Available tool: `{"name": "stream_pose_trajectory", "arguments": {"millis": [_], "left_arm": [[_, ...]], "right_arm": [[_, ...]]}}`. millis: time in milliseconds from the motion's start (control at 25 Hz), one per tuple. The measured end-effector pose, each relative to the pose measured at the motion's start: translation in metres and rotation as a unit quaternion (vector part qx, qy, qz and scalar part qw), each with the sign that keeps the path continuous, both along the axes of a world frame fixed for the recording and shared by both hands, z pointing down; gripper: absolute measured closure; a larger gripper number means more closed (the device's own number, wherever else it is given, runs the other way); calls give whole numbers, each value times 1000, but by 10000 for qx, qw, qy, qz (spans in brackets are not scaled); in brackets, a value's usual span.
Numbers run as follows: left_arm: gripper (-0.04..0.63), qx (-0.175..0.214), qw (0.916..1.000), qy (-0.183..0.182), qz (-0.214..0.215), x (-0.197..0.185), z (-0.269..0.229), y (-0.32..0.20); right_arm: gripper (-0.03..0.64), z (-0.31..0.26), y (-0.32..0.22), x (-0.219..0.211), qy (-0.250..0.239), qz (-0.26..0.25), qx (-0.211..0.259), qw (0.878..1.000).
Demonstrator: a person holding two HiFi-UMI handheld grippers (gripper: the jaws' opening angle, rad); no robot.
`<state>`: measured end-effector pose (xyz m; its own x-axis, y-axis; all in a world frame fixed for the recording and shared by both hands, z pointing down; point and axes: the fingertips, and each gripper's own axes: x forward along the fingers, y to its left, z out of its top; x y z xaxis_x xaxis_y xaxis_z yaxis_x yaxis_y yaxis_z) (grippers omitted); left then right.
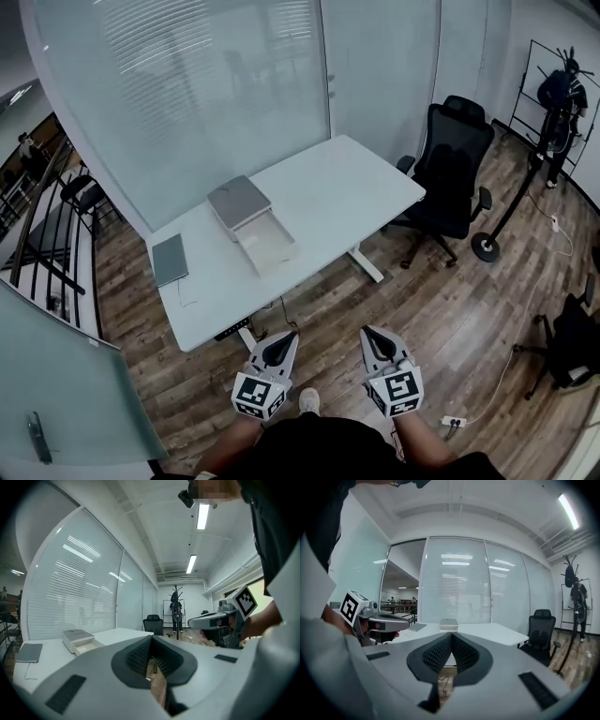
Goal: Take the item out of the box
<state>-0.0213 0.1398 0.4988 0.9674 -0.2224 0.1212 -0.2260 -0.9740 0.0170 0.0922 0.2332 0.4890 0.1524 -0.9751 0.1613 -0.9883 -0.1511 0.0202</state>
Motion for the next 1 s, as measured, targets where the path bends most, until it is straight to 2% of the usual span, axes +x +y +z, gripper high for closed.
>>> {"name": "stream_pose_trajectory", "arguments": {"millis": [240, 560, 1000], "left_arm": [[583, -40, 10000, 17, 36, 10, -2, -55], [584, -80, 9999, -38, -118, 2, 7, -125], [583, -239, 9981, 132, -561, -6, 4, -195]], "right_arm": [[611, 16, -66, -9, -103, -273, -223, 9993], [612, 14, -144, 5, -39, -247, -90, 9996], [612, -3, -216, -6, 165, -638, -52, 9978]]}}
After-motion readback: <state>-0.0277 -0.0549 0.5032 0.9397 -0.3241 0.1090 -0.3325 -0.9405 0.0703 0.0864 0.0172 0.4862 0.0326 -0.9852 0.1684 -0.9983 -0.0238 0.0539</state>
